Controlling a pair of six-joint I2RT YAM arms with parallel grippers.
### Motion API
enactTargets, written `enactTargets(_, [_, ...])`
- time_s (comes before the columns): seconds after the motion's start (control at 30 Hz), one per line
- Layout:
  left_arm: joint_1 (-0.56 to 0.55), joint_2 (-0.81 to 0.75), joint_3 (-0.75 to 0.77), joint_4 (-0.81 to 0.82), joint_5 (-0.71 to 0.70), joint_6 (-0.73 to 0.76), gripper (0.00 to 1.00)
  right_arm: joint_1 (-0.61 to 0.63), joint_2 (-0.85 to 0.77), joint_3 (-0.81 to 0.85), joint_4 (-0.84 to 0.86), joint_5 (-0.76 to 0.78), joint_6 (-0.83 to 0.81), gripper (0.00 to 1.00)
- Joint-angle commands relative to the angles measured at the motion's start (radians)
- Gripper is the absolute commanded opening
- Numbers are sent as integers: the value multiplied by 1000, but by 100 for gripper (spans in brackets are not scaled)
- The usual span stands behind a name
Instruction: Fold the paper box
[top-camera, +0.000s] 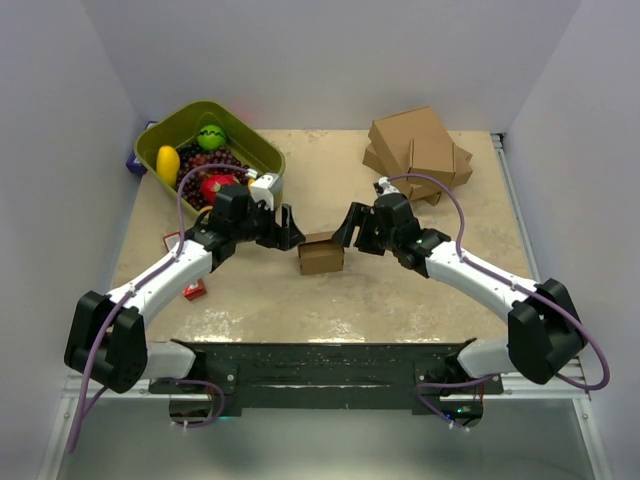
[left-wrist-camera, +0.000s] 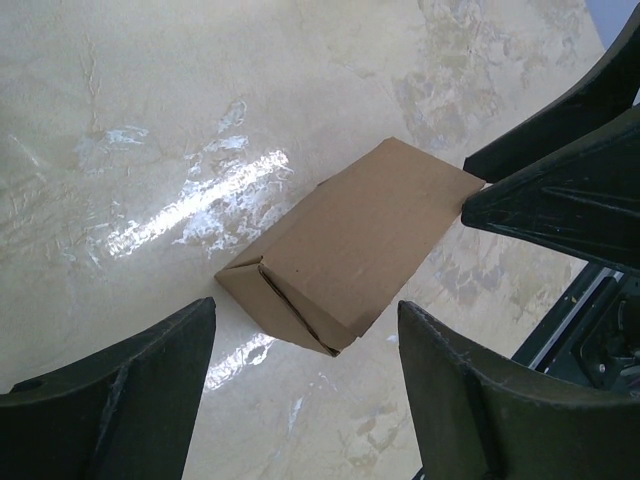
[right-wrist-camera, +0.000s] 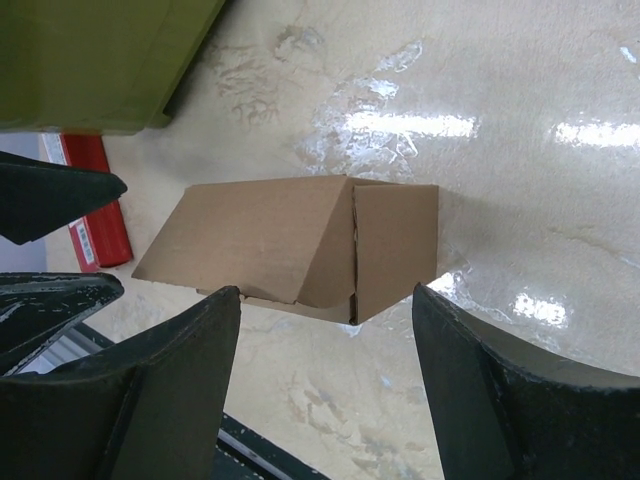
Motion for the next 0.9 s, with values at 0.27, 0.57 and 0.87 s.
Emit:
enactTargets(0.27, [8, -13, -15, 55, 16, -17, 73, 3, -15, 33, 39, 0, 16, 72])
enactTargets(0.57, [8, -14, -37, 56, 19, -20, 71, 3, 9, 22, 67, -10, 30, 72])
enactTargets(0.87, [8, -7, -47, 62, 18, -22, 69, 3, 31, 5, 67, 13, 26, 72])
